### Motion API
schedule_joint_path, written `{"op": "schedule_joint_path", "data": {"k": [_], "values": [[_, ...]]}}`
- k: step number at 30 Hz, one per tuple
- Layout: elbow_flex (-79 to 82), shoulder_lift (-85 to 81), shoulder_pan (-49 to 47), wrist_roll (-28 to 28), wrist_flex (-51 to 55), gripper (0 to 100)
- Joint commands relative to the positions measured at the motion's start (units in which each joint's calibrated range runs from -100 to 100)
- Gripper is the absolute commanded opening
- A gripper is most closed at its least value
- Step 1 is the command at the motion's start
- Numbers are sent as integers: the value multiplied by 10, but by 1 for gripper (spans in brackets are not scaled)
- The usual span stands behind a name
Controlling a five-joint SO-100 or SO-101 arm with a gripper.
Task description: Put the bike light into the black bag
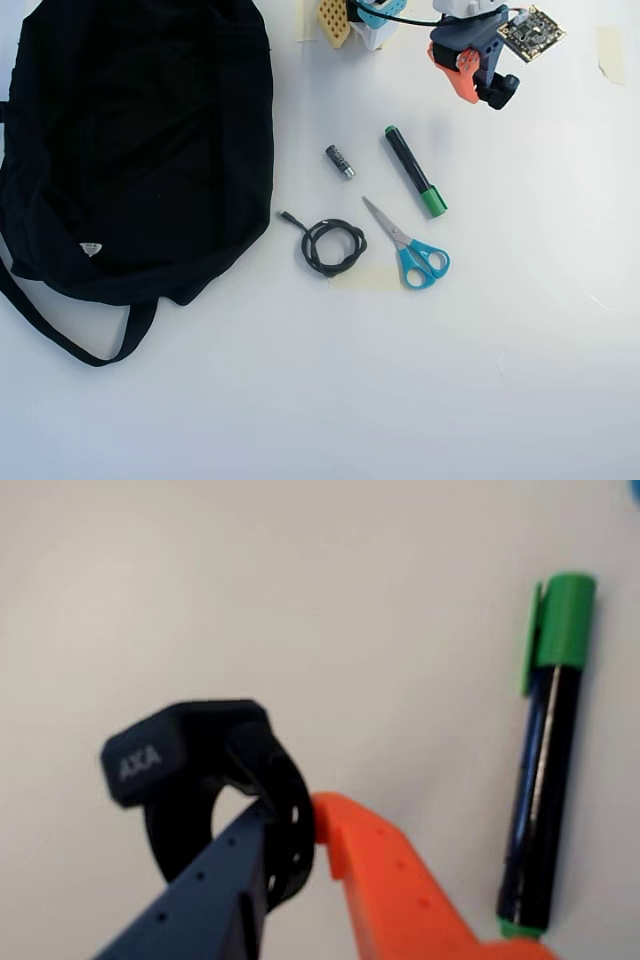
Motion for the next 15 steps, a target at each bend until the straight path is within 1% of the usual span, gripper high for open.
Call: {"op": "schedule_joint_path", "data": {"k": [1,5,12,15], "values": [[-78,-1,24,0,86,2],[-113,-1,48,2,142,2],[-169,6,111,4,167,2],[-210,45,136,4,192,2]]}}
